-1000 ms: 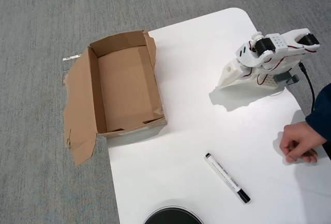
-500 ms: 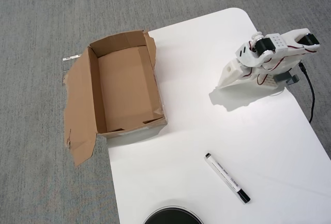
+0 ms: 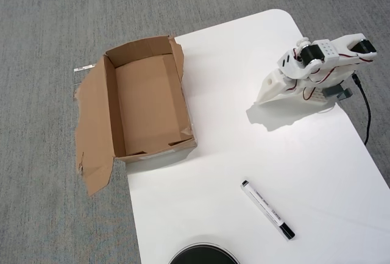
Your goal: Grasp a pen and put it in the box.
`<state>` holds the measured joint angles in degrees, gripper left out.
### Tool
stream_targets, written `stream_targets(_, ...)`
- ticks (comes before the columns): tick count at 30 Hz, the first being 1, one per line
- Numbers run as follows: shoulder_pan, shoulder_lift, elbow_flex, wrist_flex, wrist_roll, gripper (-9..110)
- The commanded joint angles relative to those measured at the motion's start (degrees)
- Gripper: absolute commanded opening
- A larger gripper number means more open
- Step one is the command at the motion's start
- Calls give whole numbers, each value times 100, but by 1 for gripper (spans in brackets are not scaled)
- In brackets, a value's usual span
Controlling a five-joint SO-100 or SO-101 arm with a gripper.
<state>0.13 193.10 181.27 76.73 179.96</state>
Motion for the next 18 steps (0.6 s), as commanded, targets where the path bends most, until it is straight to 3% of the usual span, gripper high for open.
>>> stream_targets(1, 13, 334, 119, 176, 22, 2)
stream_targets(18, -40, 334, 119, 176, 13, 2)
